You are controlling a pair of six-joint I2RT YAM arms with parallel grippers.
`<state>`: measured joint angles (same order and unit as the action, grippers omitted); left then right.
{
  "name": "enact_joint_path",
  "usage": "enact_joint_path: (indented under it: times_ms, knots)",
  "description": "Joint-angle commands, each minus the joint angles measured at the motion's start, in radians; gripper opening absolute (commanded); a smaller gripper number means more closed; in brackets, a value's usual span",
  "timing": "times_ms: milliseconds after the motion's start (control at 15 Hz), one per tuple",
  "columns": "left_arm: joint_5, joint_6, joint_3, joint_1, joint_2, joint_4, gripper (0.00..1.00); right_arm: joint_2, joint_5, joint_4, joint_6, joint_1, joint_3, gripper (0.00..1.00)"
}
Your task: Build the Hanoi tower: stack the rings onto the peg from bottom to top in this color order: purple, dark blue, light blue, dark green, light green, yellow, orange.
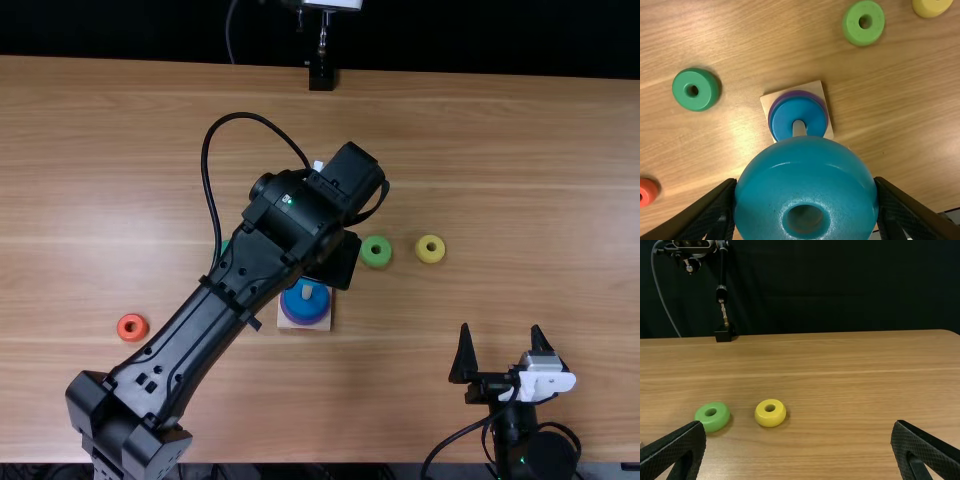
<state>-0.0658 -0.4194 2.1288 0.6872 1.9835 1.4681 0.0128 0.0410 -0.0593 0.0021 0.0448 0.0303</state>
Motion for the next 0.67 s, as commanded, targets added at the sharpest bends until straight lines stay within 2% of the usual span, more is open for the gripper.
enact_joint_path:
  times_ms: [0, 600]
  knots:
    - [0.005, -0.006, 0.005, 0.002, 0.015, 0.003, 0.0, -0.013, -0.008, 0.007, 0.002, -0.01, -0.015, 1.0]
    - [0.009, -0.004, -0.079, -0.005, 0.015, -0.001, 0.0, -0.013, -0.008, 0.007, 0.003, -0.01, -0.015, 1.0]
